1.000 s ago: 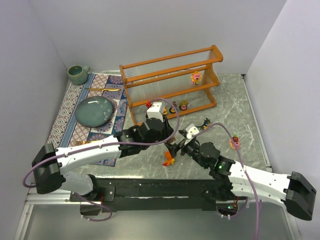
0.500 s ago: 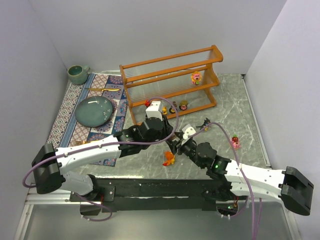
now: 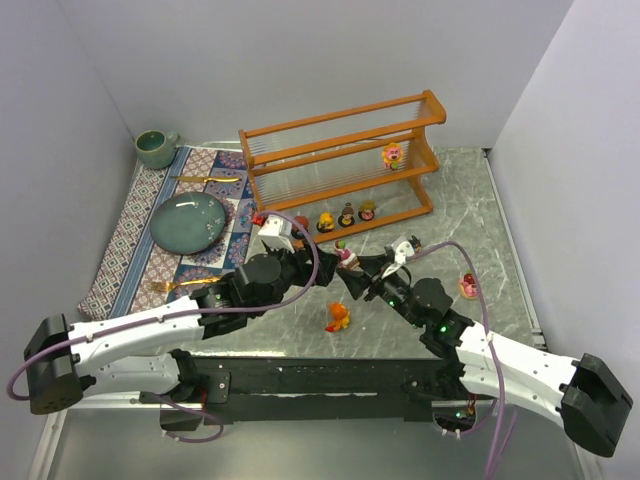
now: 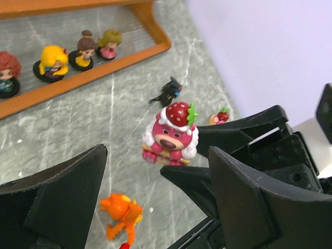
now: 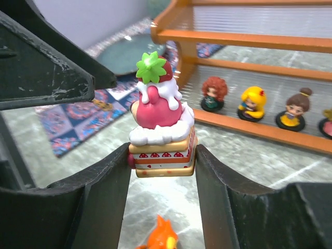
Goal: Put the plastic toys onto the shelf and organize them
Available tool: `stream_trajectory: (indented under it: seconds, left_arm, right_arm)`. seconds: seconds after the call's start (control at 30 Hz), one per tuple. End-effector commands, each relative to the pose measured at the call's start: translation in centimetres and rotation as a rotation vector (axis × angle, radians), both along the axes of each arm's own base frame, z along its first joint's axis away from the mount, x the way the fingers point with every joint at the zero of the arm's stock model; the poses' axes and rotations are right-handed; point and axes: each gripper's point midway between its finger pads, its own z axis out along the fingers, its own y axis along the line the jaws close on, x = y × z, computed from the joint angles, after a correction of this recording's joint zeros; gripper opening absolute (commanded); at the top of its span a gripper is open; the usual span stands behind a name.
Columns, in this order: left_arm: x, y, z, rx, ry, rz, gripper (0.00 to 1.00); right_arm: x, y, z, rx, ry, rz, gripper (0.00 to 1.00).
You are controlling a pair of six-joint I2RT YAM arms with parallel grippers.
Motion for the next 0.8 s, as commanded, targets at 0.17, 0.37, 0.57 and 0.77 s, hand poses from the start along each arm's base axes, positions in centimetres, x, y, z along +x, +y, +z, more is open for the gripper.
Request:
stream_trajectory:
  seconds: [0.17, 0.37, 0.57, 0.77]
  left_arm:
    - [0.6, -2.0, 2.9, -0.143, -0.043, -0.007, 0.83]
    - [1.7, -2.4, 1.5, -0.13, 0.033, 0.067, 0.72]
    - [1.7, -3.0, 1.4, -0.132, 0.032, 0.051, 0.54]
    - [1.7, -3.5, 1.1, -0.086, 0.026, 0.057, 0.17]
  right_arm:
    - [-1.5, 1.1, 3.1, 0.168, -0.036, 0.133, 0.0]
    - [-1.3, 1.1, 2.8, 0.16, -0.036, 0.124, 0.0]
    - [-1.0, 1.0, 2.3, 0.14, -0.034, 0.111, 0.0]
    - [-0.8, 1.3, 1.5, 0.128, -0.016, 0.111, 0.0]
